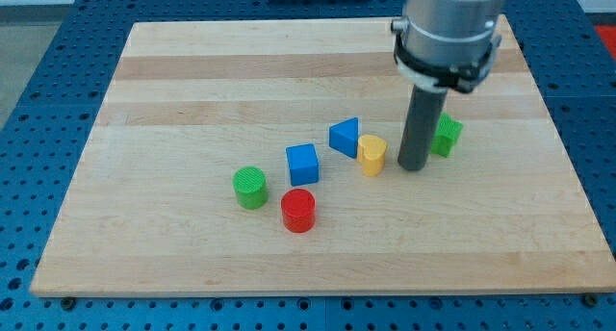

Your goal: Push the green star close to the red star

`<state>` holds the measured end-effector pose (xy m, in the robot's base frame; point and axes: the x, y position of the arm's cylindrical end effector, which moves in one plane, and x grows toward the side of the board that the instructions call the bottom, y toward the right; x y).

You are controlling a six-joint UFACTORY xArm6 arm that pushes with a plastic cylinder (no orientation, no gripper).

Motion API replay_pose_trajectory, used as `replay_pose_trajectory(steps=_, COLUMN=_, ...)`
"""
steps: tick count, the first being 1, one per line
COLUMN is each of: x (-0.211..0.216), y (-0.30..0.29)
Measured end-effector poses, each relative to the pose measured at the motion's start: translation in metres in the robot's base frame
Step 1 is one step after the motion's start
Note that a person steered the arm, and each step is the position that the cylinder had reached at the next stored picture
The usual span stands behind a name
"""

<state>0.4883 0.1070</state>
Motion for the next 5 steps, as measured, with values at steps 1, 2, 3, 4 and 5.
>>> replay_pose_trajectory(steps=1, x=-0.014, y=0.016)
replay_pose_trajectory(steps=2, x=-0.054, y=0.033)
replay_pose_trajectory(steps=3, x=-0.079, y=0.054)
replay_pose_trajectory(steps=4, x=-0.089, y=0.068)
replay_pose_trajectory(steps=5, x=-0.101, y=0.077)
